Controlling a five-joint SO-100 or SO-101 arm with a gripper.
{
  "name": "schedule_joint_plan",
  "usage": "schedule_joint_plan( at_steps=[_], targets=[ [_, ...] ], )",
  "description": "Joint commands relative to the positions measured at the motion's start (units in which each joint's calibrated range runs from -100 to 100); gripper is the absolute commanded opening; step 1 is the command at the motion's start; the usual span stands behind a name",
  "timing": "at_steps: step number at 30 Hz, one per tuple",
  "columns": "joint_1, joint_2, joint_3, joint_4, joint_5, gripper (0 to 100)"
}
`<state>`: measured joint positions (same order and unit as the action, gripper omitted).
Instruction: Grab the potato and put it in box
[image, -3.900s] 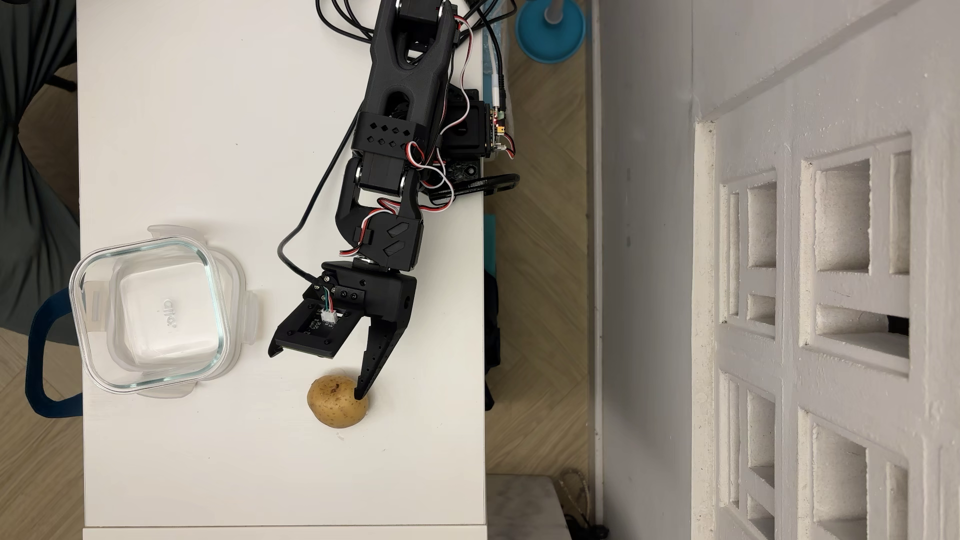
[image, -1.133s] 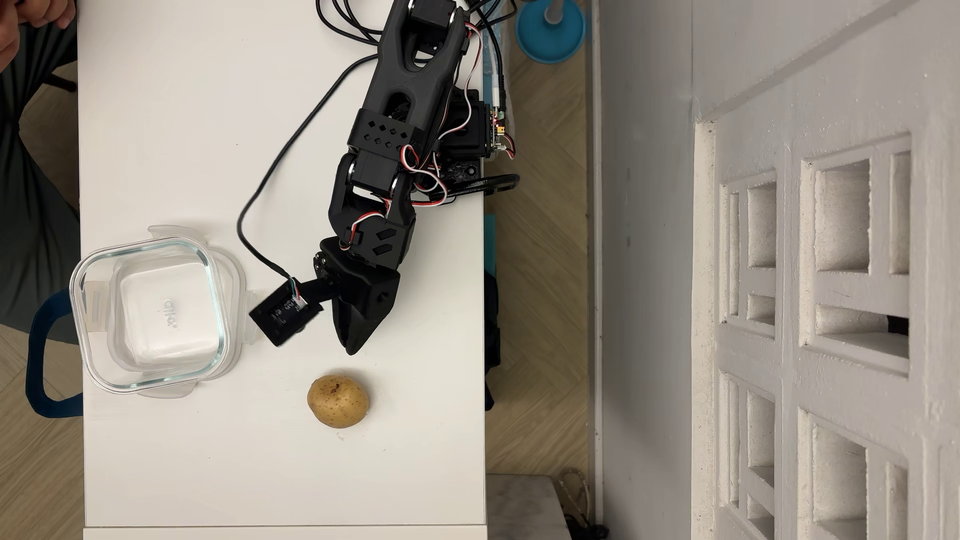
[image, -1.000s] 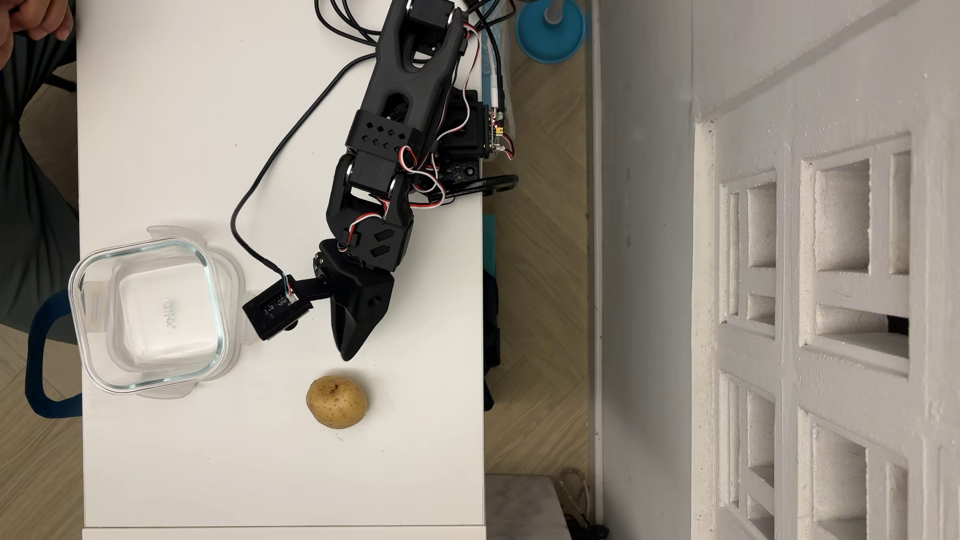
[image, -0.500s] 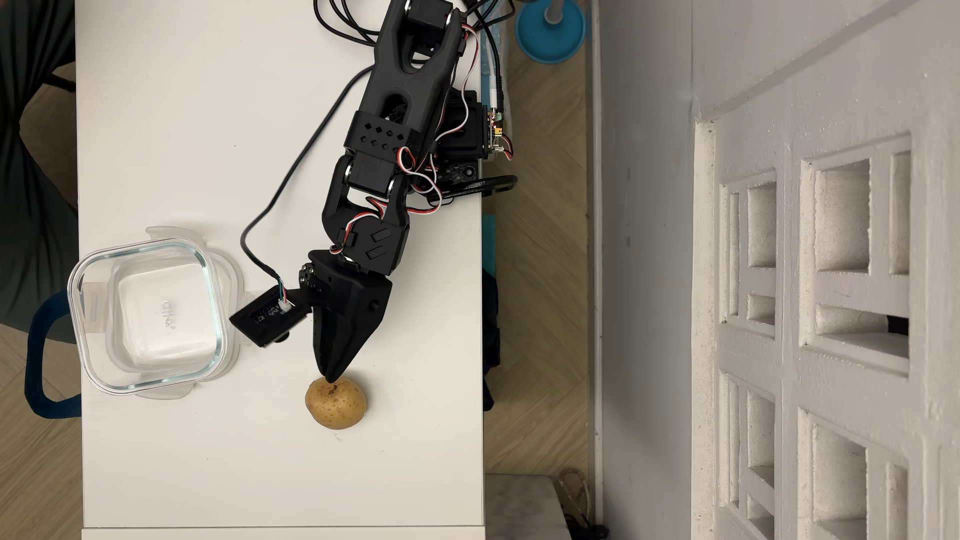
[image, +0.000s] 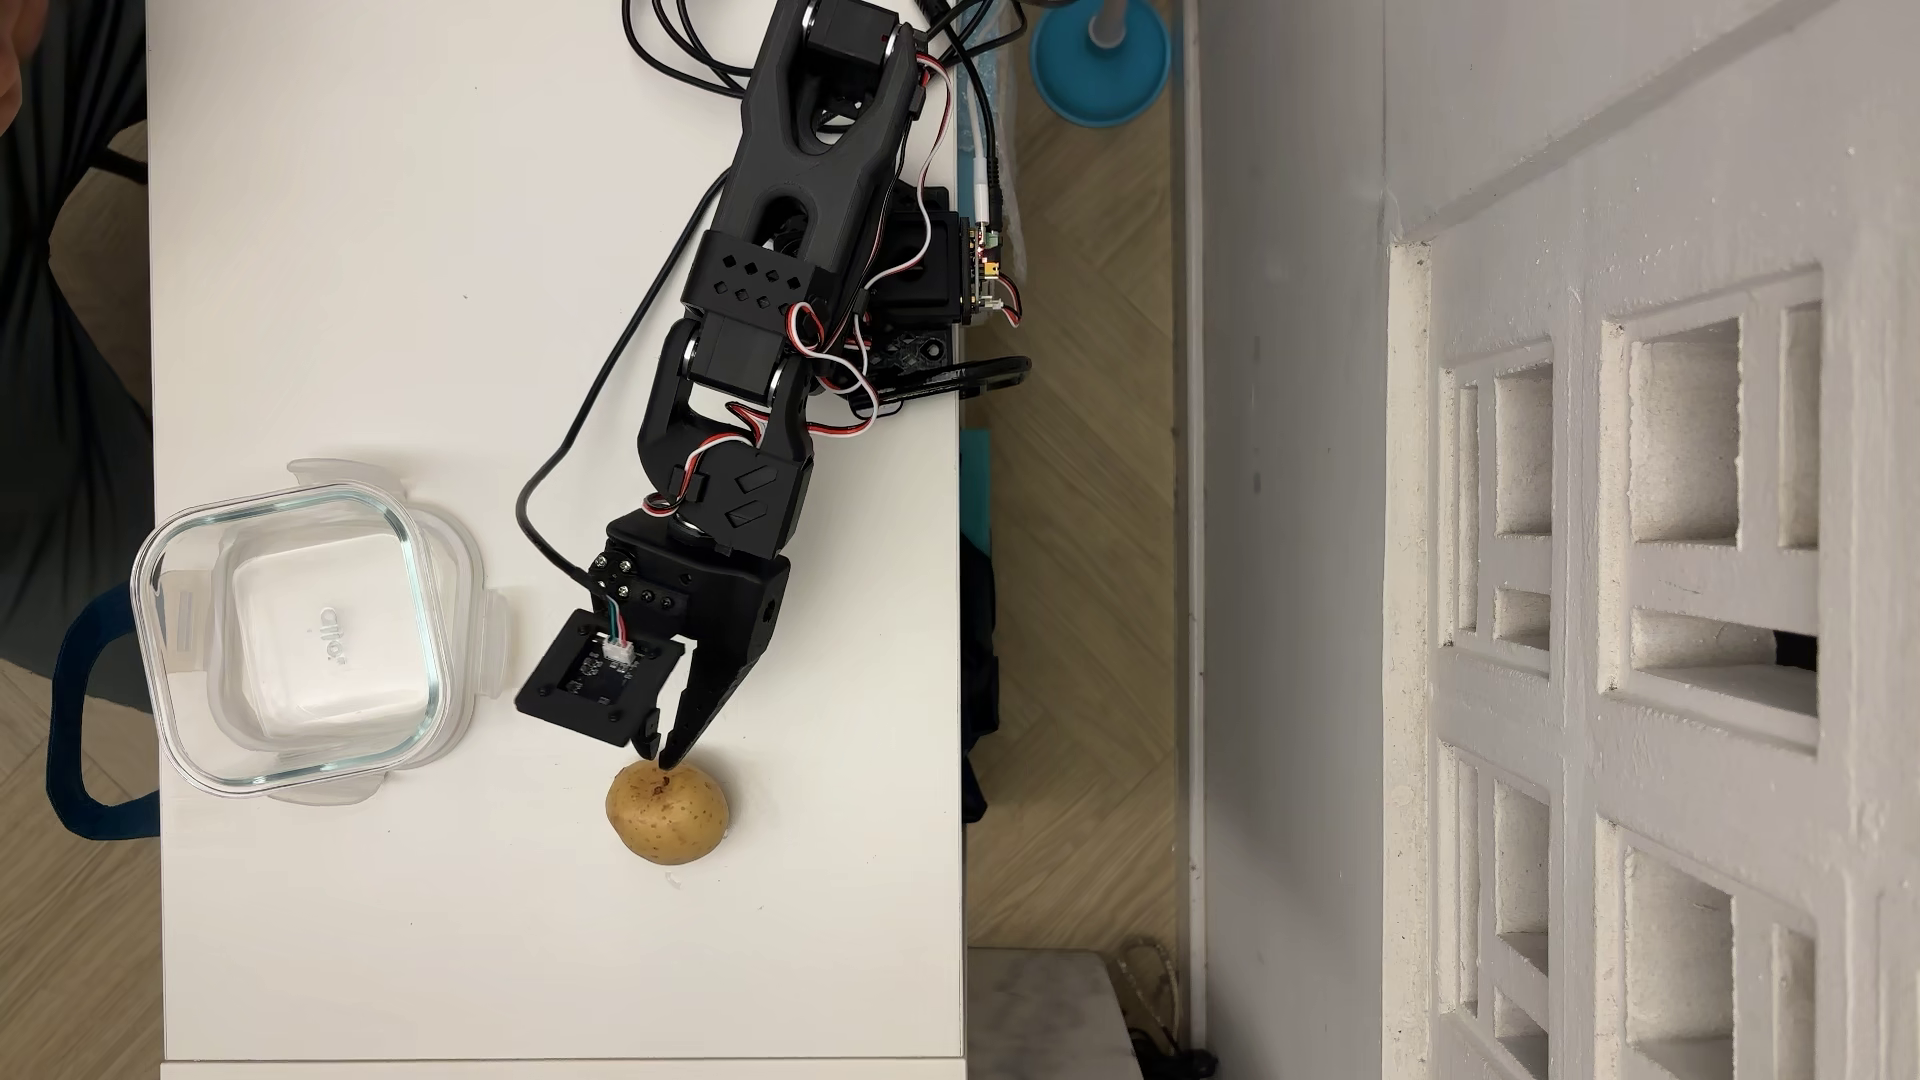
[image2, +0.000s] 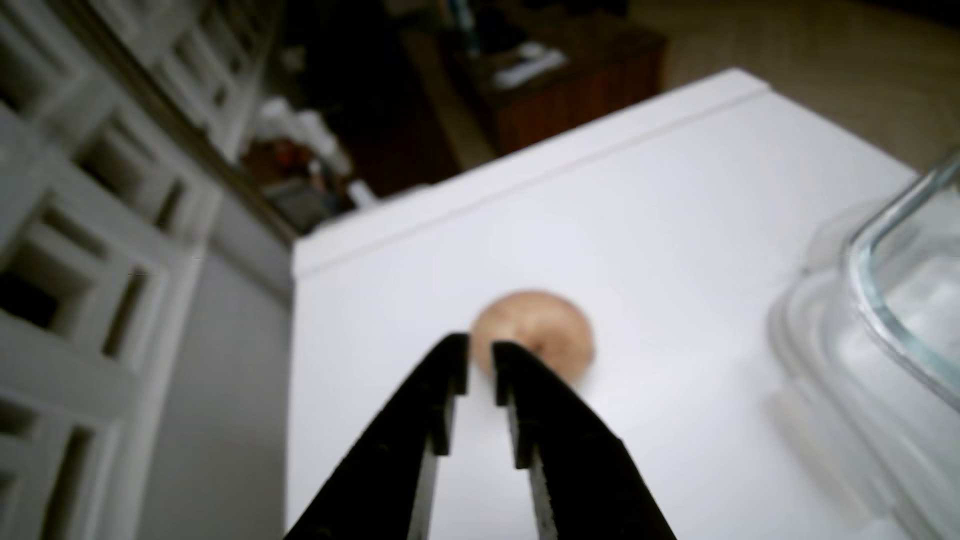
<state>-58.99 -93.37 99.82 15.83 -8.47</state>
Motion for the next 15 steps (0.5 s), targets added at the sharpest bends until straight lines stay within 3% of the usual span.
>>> schedule_joint_plan(
  at_steps=[1, 4, 5, 8, 15],
  targets=[
    [-0.61, 0.28, -0.34, -0.40, -0.78, 4],
    [-2.90, 1.21, -0.34, 1.08, -0.59, 12],
    [-3.66, 3.60, -0.34, 0.91, -0.78, 19],
    [-3.81, 9.56, -0.77, -0.66, -0.78, 29],
    [-6.55, 25.84, -11.87, -1.18, -0.91, 32]
  ],
)
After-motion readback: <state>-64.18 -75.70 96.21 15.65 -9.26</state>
